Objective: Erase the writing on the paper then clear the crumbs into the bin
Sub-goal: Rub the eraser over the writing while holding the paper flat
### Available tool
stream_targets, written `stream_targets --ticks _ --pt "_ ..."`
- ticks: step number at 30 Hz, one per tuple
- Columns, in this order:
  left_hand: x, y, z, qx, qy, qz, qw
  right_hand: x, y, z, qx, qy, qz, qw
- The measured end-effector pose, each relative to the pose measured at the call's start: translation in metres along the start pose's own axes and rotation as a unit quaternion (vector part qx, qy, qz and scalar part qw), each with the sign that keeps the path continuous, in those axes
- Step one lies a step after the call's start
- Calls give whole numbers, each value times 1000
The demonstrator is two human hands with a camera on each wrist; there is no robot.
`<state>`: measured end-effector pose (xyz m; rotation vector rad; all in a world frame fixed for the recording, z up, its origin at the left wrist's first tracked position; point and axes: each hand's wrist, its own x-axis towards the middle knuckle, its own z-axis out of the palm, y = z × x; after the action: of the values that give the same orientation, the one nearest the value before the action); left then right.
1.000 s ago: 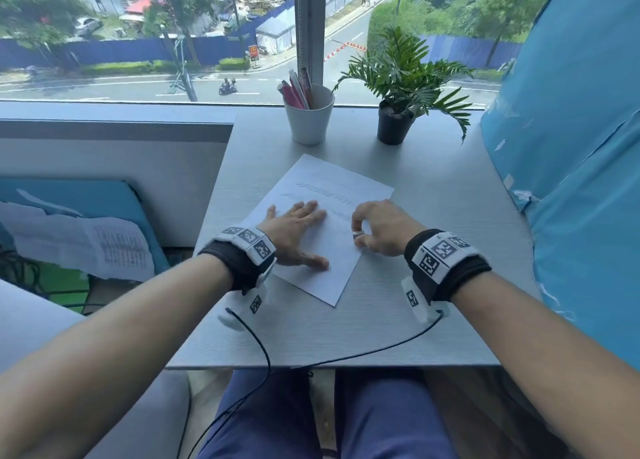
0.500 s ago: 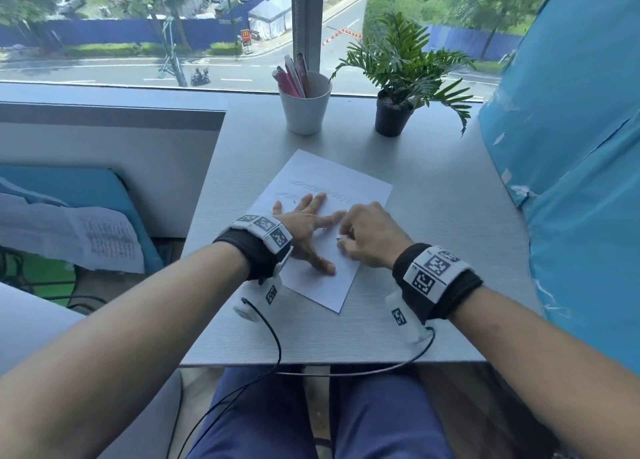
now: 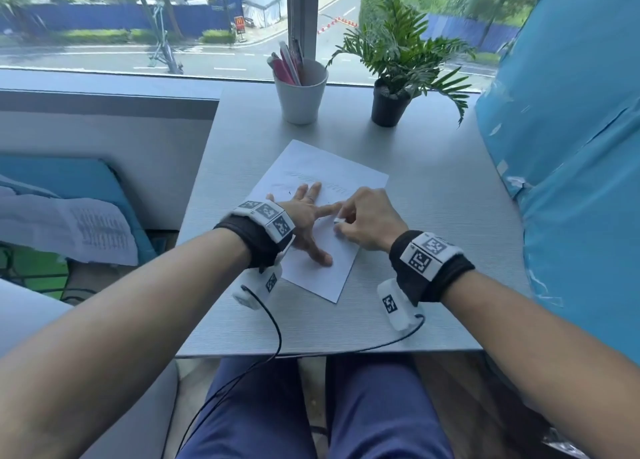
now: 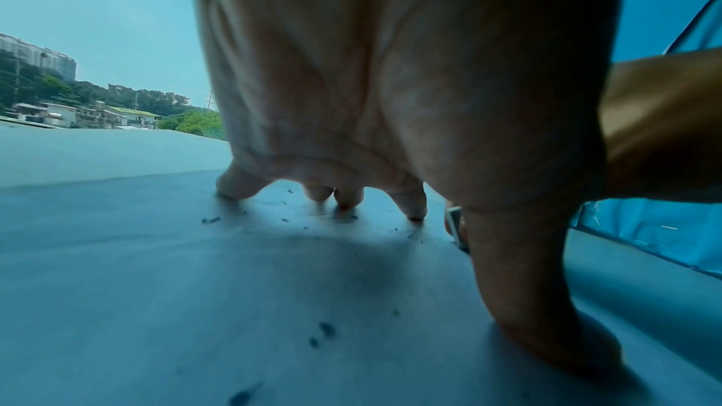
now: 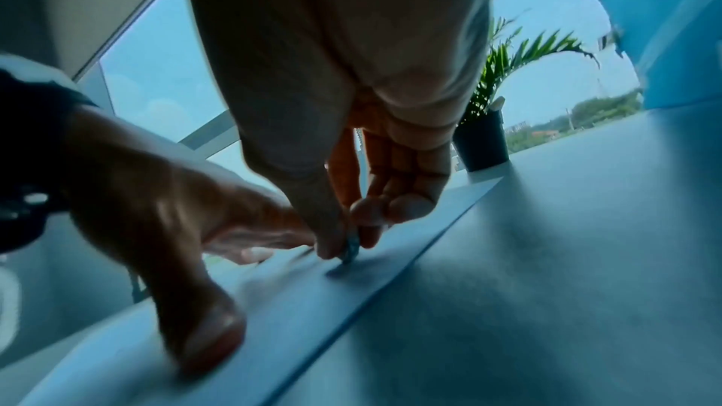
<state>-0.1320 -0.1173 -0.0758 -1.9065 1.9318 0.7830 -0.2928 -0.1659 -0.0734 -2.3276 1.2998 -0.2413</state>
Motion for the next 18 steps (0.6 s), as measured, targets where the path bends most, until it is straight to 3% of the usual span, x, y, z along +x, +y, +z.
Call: stream_targets --ticks 4,7,11,14,18 --pt "-4 8 1 2 22 -22 999 10 11 -12 4 26 37 999" --pt "-8 14 -2 61 65 -35 995 18 12 -21 -7 11 45 999" --pt "-3 8 -15 66 111 44 991 26 5 -28 -28 11 37 999" --pt "5 -2 -17 -4 115 128 985 34 4 -31 -32 20 48 998" --pt "12 -9 -13 -23 65 88 994 32 3 -20 -40 26 57 997"
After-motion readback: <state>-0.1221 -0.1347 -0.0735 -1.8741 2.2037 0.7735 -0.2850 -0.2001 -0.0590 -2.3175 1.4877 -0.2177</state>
